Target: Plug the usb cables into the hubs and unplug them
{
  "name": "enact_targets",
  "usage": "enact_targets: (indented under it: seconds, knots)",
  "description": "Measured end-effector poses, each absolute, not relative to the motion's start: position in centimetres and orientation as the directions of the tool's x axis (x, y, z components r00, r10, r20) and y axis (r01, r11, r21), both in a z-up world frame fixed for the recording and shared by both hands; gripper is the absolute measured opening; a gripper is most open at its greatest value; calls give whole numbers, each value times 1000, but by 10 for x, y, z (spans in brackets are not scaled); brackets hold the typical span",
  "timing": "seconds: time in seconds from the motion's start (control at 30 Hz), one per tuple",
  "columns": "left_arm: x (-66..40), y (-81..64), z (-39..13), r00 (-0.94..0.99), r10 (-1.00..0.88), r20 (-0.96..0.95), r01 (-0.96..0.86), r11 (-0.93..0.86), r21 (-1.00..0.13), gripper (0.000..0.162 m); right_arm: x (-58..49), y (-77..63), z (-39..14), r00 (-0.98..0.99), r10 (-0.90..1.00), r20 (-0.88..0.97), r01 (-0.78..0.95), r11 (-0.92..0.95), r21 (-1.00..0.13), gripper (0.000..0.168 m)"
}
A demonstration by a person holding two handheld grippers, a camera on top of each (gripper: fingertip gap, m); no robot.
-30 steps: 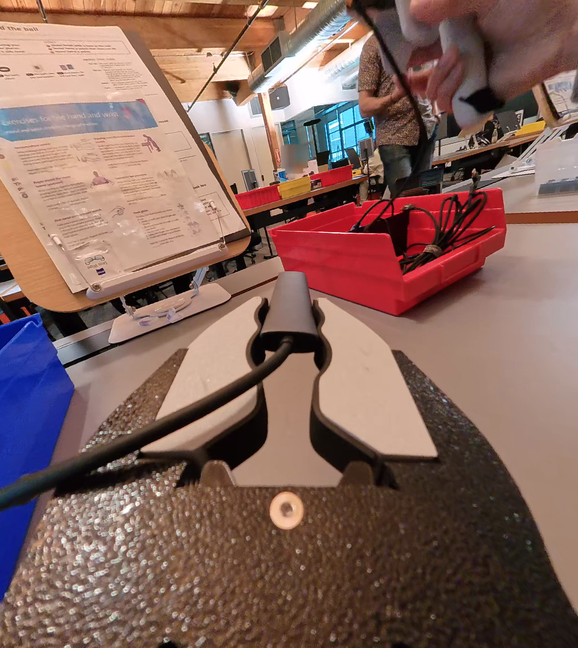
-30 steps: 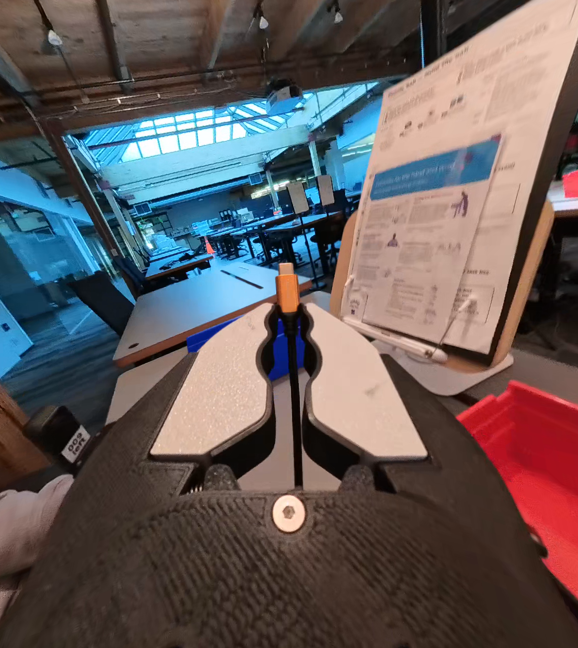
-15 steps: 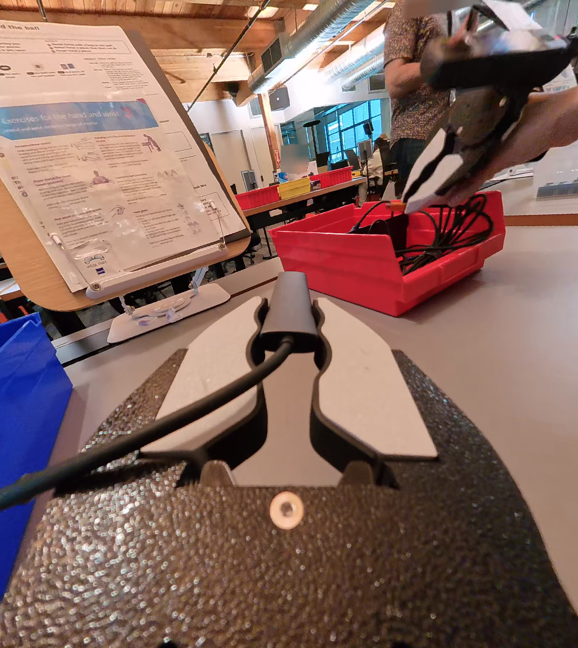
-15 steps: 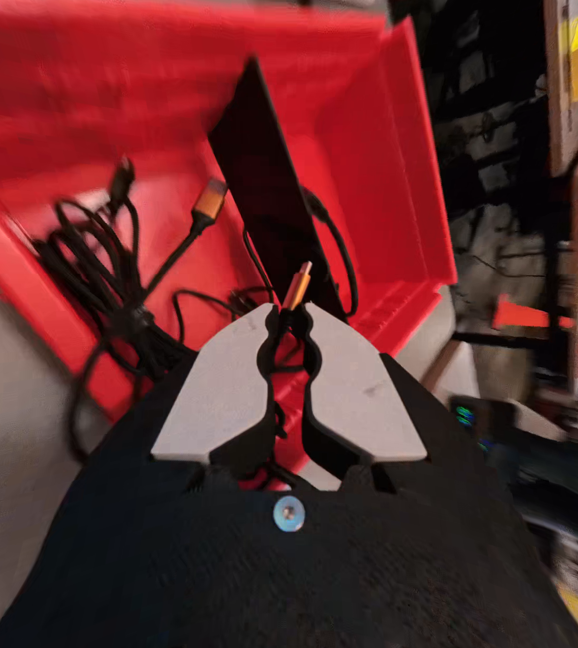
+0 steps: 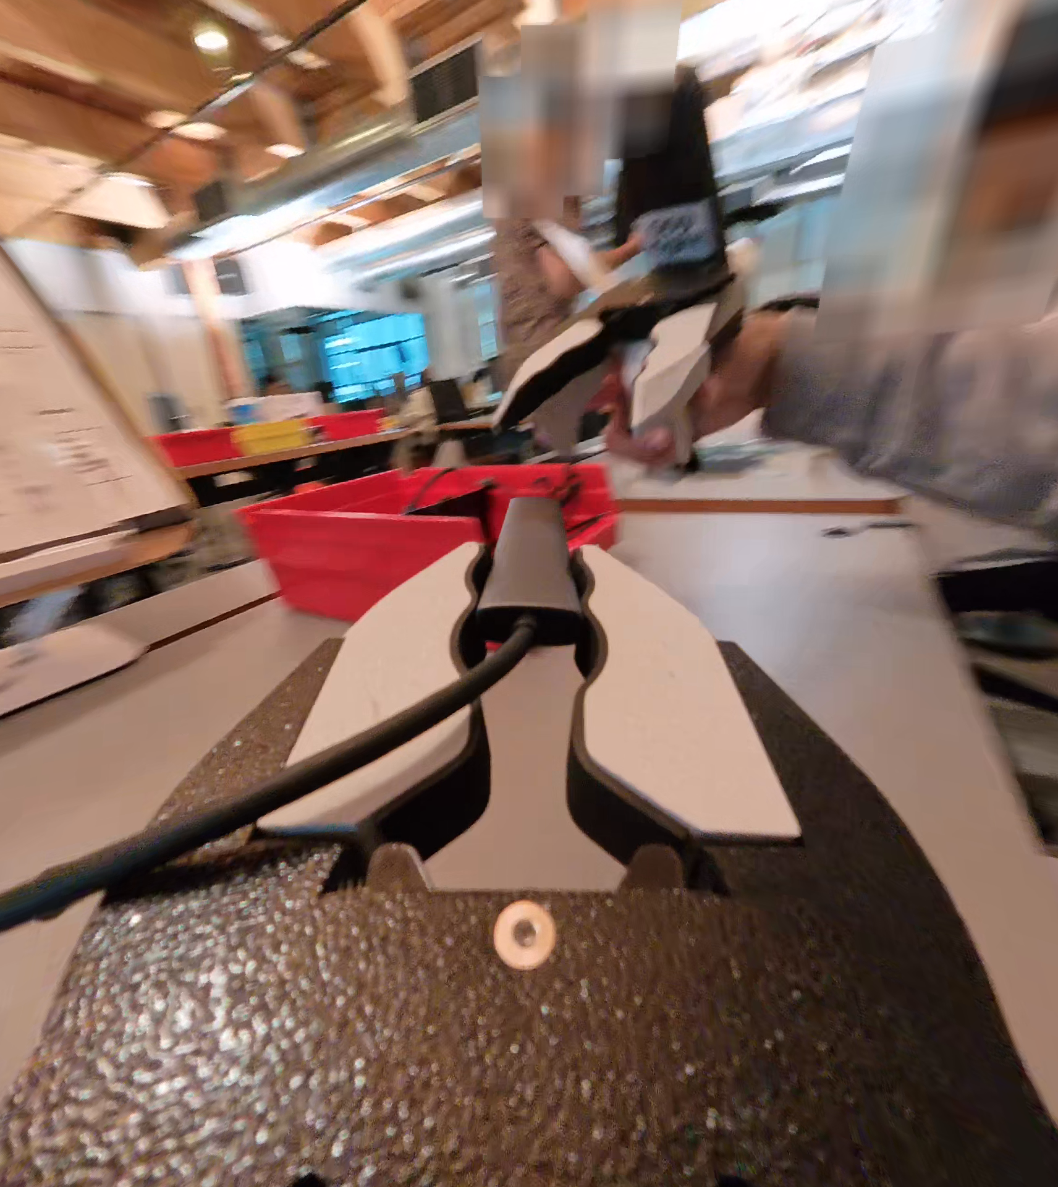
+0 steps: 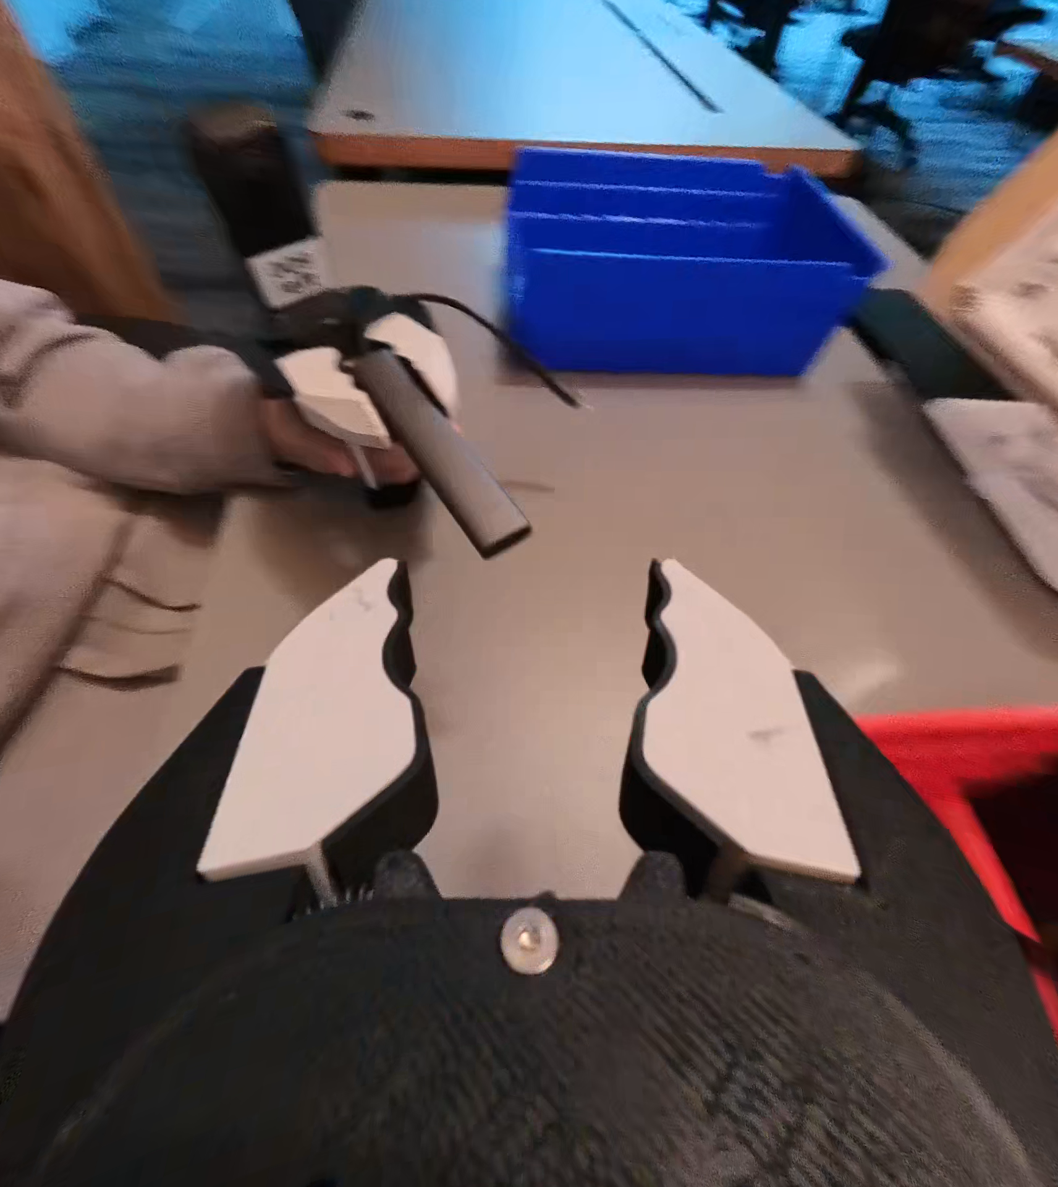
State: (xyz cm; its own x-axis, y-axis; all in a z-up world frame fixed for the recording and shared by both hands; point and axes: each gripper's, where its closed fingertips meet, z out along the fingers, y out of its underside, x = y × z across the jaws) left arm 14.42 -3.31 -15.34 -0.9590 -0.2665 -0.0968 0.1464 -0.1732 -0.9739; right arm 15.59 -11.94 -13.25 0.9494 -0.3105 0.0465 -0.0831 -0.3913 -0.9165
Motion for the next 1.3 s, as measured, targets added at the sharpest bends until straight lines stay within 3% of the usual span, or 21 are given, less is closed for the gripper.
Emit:
enact_targets:
  seconds: [0.07,0.17,0.4,0.9,0.97,1.03,1.3]
  knots:
    - [126,-36,-149,-988,-135,-79,108,-225,-968,23,133,-98,-138,977,-209,-40,-108,-327,-939,69]
    - [106,-37,-145,-997,7,-72,68,-266,-962,23,110,-82,-142,992,-82,-95,-113,-252,-961,48]
    - [108,-31,-139,-999,30,-24,13,-323,-946,24,103,-74,-144,998,-54,-36,-47,-223,-974,24]
    - [109,-27,-135,-999,35,2,-14,-357,-934,23,106,-65,-136,997,-80,9,-5,-167,-986,23]
    - [109,-28,-136,-999,38,2,-15,-348,-937,23,107,-63,-134,996,-84,-10,-22,-146,-989,33]
    - [107,-29,-137,-999,40,-7,-7,-340,-940,24,103,-62,-138,999,-51,-15,-23,-166,-986,23]
    - [118,-31,-140,-999,-45,9,7,-342,-939,30,111,-63,-138,994,-97,47,24,-233,-972,23]
